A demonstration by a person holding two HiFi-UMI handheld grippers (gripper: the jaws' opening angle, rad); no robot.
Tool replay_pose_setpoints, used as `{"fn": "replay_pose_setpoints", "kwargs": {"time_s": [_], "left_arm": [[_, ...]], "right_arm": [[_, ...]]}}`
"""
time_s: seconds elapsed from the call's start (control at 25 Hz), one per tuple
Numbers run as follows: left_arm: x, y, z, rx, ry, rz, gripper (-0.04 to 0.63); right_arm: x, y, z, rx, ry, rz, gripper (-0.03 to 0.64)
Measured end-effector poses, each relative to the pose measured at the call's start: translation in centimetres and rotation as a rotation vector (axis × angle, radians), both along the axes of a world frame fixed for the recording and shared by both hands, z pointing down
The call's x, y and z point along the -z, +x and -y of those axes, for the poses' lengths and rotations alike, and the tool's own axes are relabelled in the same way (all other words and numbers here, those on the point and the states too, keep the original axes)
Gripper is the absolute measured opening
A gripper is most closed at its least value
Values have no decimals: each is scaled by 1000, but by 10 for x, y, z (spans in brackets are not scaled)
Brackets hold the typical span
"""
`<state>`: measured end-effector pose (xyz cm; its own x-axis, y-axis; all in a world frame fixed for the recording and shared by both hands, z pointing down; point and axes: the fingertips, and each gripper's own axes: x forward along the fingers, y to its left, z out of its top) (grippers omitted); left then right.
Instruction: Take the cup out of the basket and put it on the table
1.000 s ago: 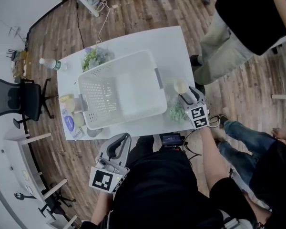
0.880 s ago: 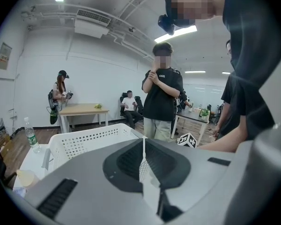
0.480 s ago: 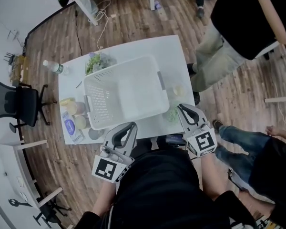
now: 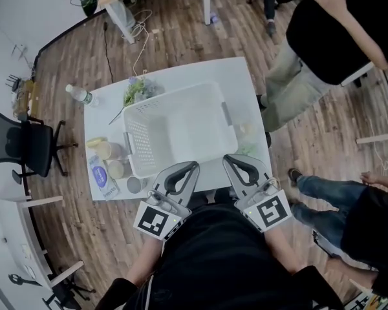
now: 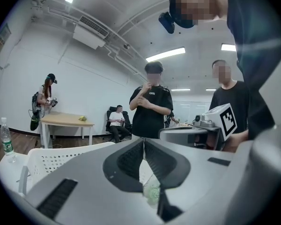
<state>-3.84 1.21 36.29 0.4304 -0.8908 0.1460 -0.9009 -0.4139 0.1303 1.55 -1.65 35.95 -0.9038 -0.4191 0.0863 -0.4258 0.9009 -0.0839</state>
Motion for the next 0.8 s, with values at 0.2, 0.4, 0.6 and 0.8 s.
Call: {"fn": "replay_pose_setpoints", "kwargs": {"time_s": [0.2, 0.4, 0.6, 0.8], "left_arm": [[-1, -5, 0, -16, -4, -1, 20], [-5, -9, -3, -21, -10, 6, 20], [-5, -8, -2, -29, -14, -2, 20], [-2, -6, 0, -36, -16, -12, 20]], "right_arm": [[1, -1, -1, -16, -2, -14, 25], [-2, -2, -4, -21, 1, -24, 25], [2, -4, -6, -16, 4, -20, 25], [4, -4, -4, -18, 0, -21, 25]]}}
